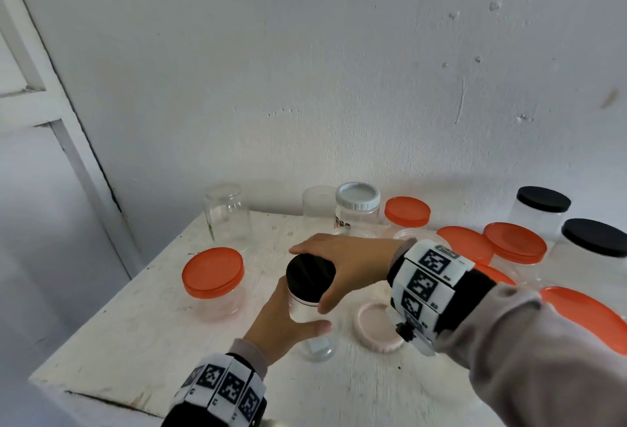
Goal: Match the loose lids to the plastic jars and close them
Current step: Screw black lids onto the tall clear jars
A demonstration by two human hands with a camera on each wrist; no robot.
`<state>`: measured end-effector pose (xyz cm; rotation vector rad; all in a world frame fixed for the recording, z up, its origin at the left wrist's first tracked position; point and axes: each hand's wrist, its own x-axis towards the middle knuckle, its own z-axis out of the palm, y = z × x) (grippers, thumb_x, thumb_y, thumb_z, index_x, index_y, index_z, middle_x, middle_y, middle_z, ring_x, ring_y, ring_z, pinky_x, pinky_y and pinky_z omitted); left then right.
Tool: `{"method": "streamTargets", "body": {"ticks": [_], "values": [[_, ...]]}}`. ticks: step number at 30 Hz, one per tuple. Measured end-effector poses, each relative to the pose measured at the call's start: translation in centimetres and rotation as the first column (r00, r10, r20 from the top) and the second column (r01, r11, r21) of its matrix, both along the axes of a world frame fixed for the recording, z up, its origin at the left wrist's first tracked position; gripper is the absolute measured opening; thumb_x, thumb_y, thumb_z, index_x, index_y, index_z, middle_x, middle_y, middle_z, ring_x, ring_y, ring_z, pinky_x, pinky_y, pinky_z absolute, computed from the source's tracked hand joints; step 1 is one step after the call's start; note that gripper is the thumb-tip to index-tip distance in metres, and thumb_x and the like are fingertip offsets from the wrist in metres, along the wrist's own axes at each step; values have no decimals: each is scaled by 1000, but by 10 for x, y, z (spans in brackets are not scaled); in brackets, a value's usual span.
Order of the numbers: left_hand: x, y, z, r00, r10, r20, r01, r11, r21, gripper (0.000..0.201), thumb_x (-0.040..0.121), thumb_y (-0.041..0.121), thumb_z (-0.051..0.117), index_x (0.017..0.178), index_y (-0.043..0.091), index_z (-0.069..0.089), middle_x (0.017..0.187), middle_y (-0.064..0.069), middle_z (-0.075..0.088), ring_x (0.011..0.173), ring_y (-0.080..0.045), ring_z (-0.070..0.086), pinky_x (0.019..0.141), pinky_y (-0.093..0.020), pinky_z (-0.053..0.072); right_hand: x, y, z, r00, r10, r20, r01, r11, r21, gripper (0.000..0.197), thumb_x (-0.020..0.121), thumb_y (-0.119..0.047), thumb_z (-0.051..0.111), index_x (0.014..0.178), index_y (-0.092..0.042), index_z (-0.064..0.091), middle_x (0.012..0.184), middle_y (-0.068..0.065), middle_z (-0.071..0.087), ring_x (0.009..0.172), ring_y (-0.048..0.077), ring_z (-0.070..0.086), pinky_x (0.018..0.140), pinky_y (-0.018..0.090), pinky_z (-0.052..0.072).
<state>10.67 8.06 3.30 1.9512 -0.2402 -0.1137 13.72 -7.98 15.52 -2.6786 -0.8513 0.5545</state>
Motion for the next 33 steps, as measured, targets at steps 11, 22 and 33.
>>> {"method": "streamTargets", "body": {"ticks": [11, 22, 33], "values": [[-1, -2, -2, 1000, -15, 2, 15, 998, -55, 85, 59, 38, 78, 132, 31, 34, 129, 20, 48, 122, 6, 41, 91, -8, 31, 7, 25, 22, 995, 90, 52, -66, 935, -349, 85, 74, -41, 77, 145, -40, 30, 125, -10, 36, 118, 16, 41, 95, 40, 46], [-4, -2, -2, 1000, -2, 12, 4, 995, -104, 77, 60, 32, 78, 125, 37, 37, 125, 21, 51, 112, 18, 43, 81, -2, 36, 10, 30, 9, 984, -30, 176, 89, 936, -340, 80, 63, -79, 63, 119, -23, 47, 103, -5, 54, 71, 9, 54, 61, 29, 46], [-3, -2, -4, 999, 32, 15, -31, 998, -61, 71, 70, 21, 83, 126, 28, 40, 122, 18, 53, 114, 7, 46, 82, -3, 36, 11, 30, 18, 992, 41, 122, 6, 932, -363, 76, 66, -64, 74, 128, -28, 48, 94, -13, 50, 78, 6, 52, 66, 28, 47]]}}
